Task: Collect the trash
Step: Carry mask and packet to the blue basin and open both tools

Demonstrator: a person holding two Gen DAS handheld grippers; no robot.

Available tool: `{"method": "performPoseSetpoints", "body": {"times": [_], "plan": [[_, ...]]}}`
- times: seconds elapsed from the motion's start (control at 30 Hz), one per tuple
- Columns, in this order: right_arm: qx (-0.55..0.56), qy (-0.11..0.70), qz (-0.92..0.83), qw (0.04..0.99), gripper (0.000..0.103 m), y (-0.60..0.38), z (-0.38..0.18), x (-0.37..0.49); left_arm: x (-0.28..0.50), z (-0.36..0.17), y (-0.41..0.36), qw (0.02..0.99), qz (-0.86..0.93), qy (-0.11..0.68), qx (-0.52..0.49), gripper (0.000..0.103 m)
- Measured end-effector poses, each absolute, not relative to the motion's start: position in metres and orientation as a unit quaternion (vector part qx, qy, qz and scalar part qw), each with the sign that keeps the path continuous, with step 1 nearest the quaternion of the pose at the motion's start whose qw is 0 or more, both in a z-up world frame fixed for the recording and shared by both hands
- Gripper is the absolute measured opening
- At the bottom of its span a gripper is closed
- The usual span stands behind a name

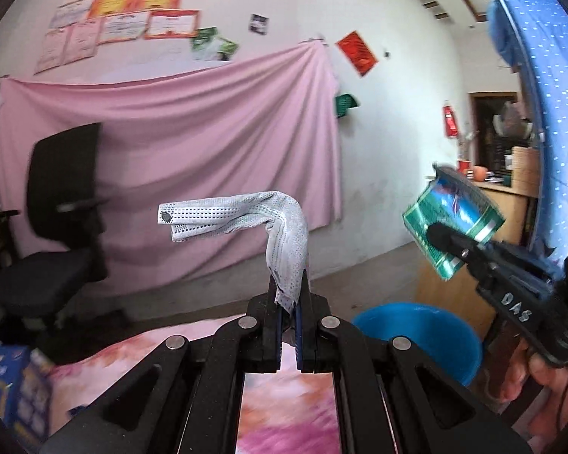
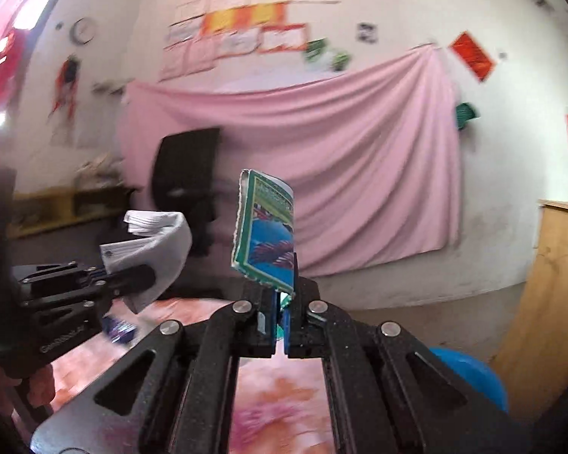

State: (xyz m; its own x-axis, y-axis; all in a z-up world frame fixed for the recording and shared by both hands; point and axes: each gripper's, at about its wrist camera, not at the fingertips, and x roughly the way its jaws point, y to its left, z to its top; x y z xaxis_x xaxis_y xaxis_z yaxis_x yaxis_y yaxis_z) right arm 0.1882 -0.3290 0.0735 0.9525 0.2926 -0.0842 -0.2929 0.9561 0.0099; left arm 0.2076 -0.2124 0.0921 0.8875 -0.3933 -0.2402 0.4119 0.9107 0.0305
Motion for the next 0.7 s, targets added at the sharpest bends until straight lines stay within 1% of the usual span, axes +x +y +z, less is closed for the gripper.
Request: {"method": "performPoseSetpoints", "body": {"times": [0.1, 0.2, 0.37, 0.53, 0.7], "plan": [[0.022, 0.044, 0.092, 0.995, 0.031, -0.359, 0.073, 0.196, 0.223, 0.092, -0.246, 0.959, -0.242, 0.141, 0.036, 0.003], [0.054, 0.067, 0.047, 0.995, 0.032, -0.391, 0.065, 0.207, 0.236, 0.085, -0.28, 0.945, -0.271, 0.18, 0.034, 0.003], [0.092, 0.149, -0.004, 0.985, 0.032, -0.439, 0.039, 0.23, 0.265, 0.065, -0.331, 0.919, -0.304, 0.248, 0.05, 0.003], [0.109, 0.238, -0.018, 0.965, 0.032, -0.458, 0.006, 0.244, 0.299, 0.047, -0.355, 0.891, -0.321, 0.317, 0.05, 0.003], [0.11, 0.297, -0.017, 0.949, 0.035, -0.463, -0.02, 0.257, 0.323, 0.029, -0.369, 0.864, -0.327, 0.379, 0.048, 0.003]]}}
